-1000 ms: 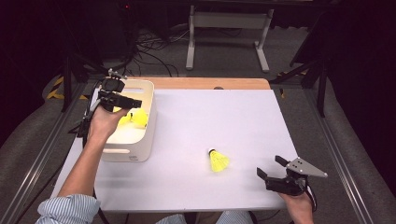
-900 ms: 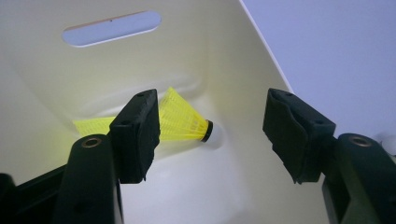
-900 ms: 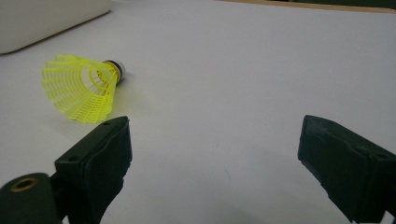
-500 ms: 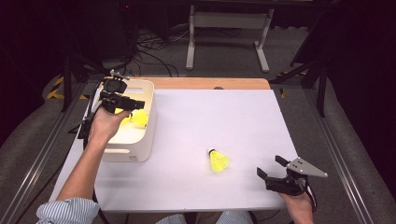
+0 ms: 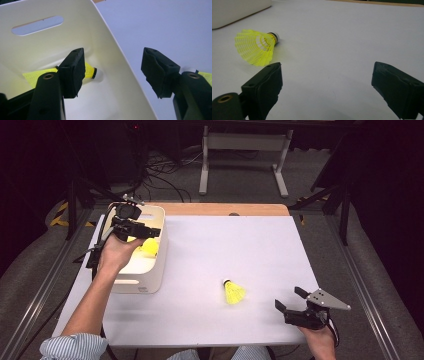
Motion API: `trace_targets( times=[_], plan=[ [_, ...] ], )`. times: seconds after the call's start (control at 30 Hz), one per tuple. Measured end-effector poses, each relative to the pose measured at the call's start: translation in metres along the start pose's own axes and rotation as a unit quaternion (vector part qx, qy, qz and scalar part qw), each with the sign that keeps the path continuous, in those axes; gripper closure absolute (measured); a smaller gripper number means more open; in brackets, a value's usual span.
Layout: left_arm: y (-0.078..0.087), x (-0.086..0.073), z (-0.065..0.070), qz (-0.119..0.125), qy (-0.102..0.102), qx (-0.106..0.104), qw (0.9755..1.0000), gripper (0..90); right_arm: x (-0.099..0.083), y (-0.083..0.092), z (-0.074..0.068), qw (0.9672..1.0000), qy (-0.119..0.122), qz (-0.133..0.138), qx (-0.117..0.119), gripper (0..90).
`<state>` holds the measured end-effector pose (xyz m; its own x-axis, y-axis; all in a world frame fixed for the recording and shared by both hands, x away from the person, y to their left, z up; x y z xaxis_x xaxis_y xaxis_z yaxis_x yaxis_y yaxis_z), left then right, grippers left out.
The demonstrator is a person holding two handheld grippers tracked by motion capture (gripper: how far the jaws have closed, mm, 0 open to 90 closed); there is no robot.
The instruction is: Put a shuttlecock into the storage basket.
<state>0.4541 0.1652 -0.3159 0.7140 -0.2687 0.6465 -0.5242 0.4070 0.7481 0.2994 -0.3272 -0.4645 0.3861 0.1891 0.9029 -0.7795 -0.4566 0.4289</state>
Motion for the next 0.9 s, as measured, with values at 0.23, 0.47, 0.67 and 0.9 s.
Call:
trace_targets(
  times=[0.23, 0.47, 0.67, 0.9],
  plan=[
    [-0.001, 0.001, 0.007, -0.001, -0.008, -0.008, 0.9999, 36.5, 0.000, 0.000, 0.000, 1.0000, 0.000, 0.000, 0.001, 10.3],
    [-0.003, 0.003, 0.018, 0.003, -0.018, -0.019, 0.9996, 36.5, 0.000, 0.000, 0.000, 1.0000, 0.000, 0.000, 0.001, 10.3],
    [-0.004, 0.005, 0.023, 0.004, -0.025, -0.024, 0.9994, 36.5, 0.000, 0.000, 0.000, 1.0000, 0.000, 0.000, 0.001, 10.3],
    [-0.007, 0.006, 0.033, 0.005, -0.035, -0.035, 0.9988, 36.2, 0.000, 0.000, 0.000, 1.0000, 0.000, 0.000, 0.000, 10.3]
  ],
)
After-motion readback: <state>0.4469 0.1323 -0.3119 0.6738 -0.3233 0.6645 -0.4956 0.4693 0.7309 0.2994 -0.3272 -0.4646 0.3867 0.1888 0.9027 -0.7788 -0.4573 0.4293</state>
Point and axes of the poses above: each handheld gripper's, and its own axes: y roughly backward along the jaws, x roughly out of its top, z roughly to its right, the point moved 2 cm from there along -y, roughly forward along the jaws, and after that the axes turned 1 degree about -x, right-handed, at the moved point
